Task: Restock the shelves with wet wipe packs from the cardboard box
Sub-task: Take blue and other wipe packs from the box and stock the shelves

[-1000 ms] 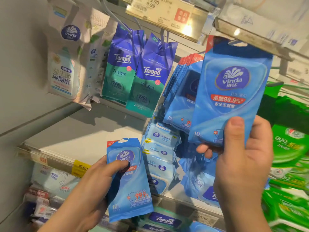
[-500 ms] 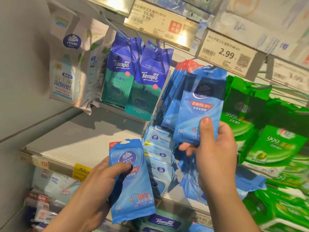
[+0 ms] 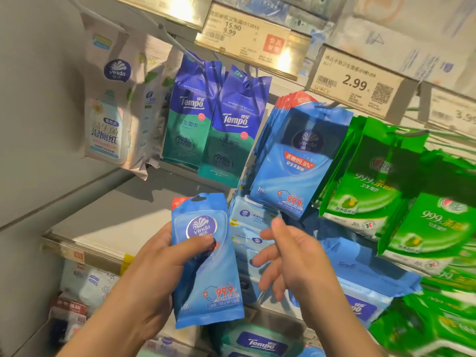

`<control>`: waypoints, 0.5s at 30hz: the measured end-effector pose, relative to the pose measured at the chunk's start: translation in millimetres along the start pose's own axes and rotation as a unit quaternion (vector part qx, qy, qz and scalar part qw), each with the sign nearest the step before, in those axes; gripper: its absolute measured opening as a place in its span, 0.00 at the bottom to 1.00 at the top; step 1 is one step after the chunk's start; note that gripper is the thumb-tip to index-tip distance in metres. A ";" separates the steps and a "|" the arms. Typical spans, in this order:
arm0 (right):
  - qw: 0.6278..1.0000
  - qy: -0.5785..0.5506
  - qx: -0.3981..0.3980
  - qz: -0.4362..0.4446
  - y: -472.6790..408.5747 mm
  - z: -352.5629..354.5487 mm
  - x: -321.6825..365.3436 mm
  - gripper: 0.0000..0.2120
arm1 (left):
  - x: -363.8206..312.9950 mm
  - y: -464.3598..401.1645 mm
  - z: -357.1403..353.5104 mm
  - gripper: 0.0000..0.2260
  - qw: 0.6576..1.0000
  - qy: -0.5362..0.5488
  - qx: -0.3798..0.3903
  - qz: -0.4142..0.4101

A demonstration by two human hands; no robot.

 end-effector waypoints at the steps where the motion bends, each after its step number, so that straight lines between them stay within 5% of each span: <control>1: 1.000 0.006 0.018 -0.009 3.3 -2.1 -2.2 0.19 | -1.6 -0.9 -1.0 0.09 1.000 -0.004 0.002 -0.009; 6: 0.992 0.012 0.121 0.027 22.8 -5.4 9.0 0.25 | -12.0 -3.3 -13.9 0.10 0.998 -0.021 0.031 -0.040; 9: 0.980 0.035 0.186 0.065 29.2 -6.1 15.6 0.20 | -18.9 -2.8 -24.2 0.11 0.996 -0.013 0.044 -0.071; 15: 0.985 -0.018 0.094 0.144 29.4 1.2 18.9 0.05 | -25.9 1.7 -36.3 0.18 0.973 -0.104 0.122 -0.167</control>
Point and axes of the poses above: each hand's wrist, its own y-axis away from the middle knuckle, its own z-axis out of the back of the hand, x = y × z, the point moved 2 cm from there along -y, towards the middle knuckle, and after that the axes turned 14 degrees about z, right-handed, at the moved point
